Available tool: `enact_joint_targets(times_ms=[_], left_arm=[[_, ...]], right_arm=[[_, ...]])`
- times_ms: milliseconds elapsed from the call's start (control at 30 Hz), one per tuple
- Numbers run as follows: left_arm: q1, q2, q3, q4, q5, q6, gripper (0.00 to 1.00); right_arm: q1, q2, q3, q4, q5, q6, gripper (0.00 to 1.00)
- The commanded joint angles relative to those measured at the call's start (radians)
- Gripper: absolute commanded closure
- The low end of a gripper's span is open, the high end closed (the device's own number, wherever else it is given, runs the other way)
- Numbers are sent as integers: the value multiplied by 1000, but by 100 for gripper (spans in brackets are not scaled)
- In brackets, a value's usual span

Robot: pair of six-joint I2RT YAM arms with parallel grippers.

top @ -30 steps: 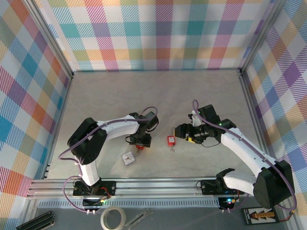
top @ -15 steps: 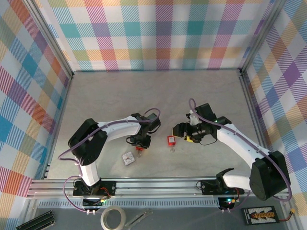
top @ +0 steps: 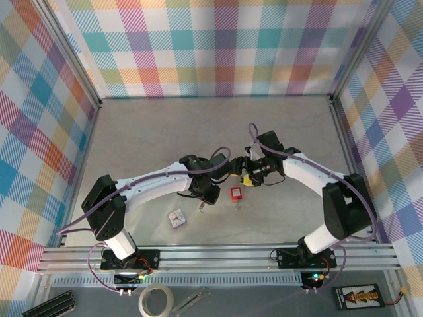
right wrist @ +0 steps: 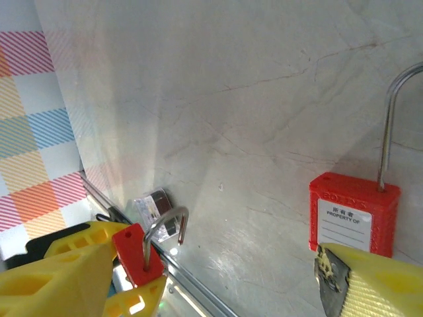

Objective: Unlock with the key

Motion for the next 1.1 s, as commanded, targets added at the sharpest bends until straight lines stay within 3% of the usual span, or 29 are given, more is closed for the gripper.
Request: enact_joint_targets(times_ms=[0, 267, 767, 1067], left_arm=[[-10, -13, 5, -21, -8, 26, 92], [-2, 50, -32, 54, 27, -4, 94], [80, 129, -46, 216, 217, -83, 95], [126, 179, -60, 211, 197, -107, 96]], right_arm=[[-2, 34, 26, 38, -69, 20, 21], [-16, -1, 11, -50, 17, -31, 19], [-148, -192, -49, -199, 98, -111, 16], [-148, -244, -87, -183, 89, -105, 16]])
